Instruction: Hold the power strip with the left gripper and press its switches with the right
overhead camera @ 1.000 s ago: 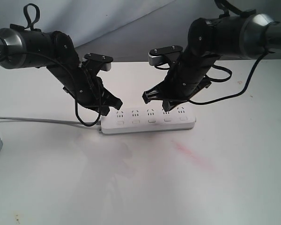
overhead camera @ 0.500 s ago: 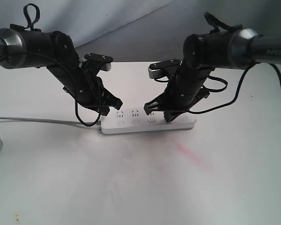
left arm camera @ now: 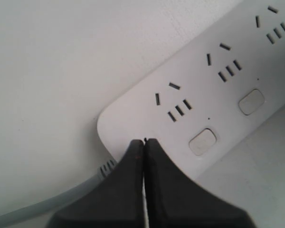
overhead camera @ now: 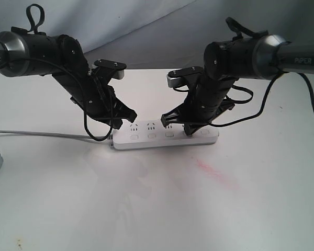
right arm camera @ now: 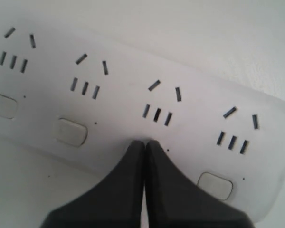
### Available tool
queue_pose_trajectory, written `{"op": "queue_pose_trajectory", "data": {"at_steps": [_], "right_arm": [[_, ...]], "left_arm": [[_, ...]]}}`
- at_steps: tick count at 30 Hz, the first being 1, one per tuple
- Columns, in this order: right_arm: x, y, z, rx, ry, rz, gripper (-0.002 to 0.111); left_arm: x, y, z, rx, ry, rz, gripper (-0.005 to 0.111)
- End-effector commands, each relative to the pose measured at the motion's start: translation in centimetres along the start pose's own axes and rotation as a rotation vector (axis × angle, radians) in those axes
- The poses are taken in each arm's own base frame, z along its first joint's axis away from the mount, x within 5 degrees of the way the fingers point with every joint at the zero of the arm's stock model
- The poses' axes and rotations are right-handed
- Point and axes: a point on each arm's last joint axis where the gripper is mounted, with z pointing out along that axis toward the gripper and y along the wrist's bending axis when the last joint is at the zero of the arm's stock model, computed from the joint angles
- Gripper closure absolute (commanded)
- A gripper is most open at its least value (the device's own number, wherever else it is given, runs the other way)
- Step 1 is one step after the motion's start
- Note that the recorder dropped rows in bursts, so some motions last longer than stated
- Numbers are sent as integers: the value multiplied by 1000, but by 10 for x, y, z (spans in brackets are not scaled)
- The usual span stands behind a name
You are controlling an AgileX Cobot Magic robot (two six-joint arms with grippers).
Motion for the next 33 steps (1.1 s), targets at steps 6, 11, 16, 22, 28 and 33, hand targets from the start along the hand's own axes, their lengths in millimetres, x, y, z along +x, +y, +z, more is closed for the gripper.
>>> {"op": "queue_pose_trajectory", "data": {"at_steps": [6,11,16,22,28,33], "right_arm": [[-2,0,3,10,-10,-8,108],[-1,0,3,10,-4,-8,108],[1,0,8,10,13,-2,108],[12,-2,35,11,117,4,108],[14,-3,41,12,135,11,108],[20,-1,50,13,172,20,108]], "left_arm": [[-2,-3,-1,3,-7,2,107],[-2,-3,-1,3,-7,2,107],[-2,-3,-1,3,-7,2,107],[-2,-3,-1,3,-7,2,107],[-2,-3,-1,4,-5,2,107],[-2,-3,-1,3,-7,2,107]]}}
